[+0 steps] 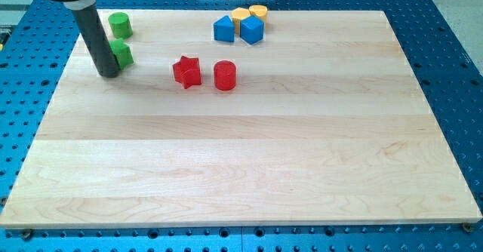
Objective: Drag the green star into the green circle
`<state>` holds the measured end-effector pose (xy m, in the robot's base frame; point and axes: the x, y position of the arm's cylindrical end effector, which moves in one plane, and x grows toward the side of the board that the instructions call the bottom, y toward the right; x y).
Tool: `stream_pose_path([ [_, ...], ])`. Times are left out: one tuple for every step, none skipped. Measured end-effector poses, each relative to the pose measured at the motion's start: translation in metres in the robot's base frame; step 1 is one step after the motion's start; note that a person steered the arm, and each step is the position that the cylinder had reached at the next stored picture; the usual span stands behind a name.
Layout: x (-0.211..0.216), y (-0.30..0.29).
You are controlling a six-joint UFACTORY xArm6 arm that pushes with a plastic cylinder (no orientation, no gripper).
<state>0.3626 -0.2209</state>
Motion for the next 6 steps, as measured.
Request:
stream_pose_path([
  [0.048,-0.015],
  [0.048,0.016],
  [-0.003,0.031],
  [-0.007,-0.002],
  [-0.015,-0.005],
  [-0.067,0.021],
])
